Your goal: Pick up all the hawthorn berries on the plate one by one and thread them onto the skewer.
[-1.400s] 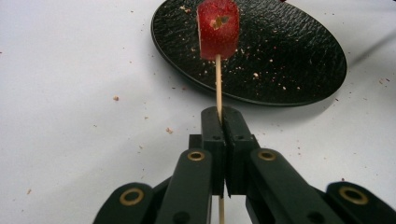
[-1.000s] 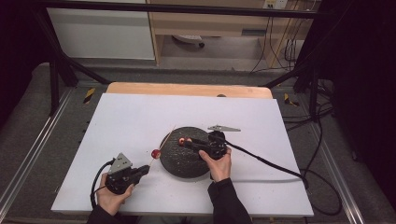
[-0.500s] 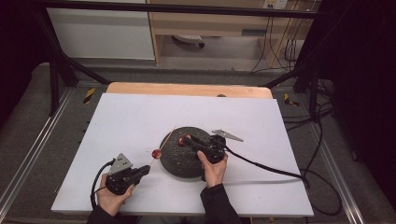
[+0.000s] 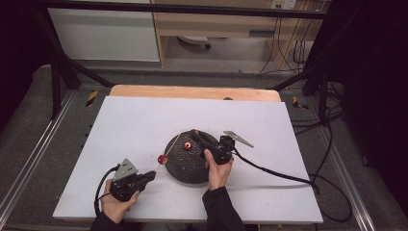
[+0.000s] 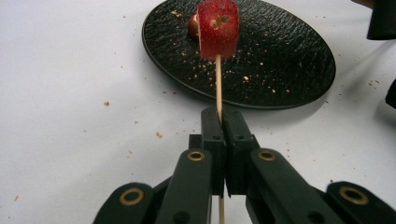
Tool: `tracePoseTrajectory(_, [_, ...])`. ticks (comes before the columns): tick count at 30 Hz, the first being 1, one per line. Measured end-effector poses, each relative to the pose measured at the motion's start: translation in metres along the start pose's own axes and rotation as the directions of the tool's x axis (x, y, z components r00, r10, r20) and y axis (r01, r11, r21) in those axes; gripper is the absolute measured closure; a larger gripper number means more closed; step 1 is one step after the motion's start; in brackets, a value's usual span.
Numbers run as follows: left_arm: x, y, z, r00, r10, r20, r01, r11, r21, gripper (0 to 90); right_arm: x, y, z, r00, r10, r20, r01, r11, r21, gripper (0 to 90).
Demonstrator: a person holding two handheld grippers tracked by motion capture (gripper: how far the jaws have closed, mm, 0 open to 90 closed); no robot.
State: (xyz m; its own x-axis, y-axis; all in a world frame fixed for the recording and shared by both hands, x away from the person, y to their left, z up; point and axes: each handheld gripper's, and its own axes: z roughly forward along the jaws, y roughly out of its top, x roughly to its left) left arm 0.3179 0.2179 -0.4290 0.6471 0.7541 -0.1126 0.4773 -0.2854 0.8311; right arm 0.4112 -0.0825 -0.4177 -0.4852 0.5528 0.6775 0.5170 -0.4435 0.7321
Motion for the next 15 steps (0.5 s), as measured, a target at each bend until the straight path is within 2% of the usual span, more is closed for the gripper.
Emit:
tracePoseTrajectory(7, [-0.0031,0.0005,0.0011,1.0,0.005,0.008,-0.005,1.0,-0.001,88.5,-0.0034,0.0039,0.0058,0.9993,0.035,-0.01,-0.036,0.997,-0.066,61.2])
tracePoseTrajectory(15, [-0.0087,0.002,0.0056,0.9997,0.018,0.02,-0.018,0.9998,0.002,88.4,-0.0061,0.0063,0.0101,0.9976,0.065,-0.024,-0.067,0.992,-0.106,61.2])
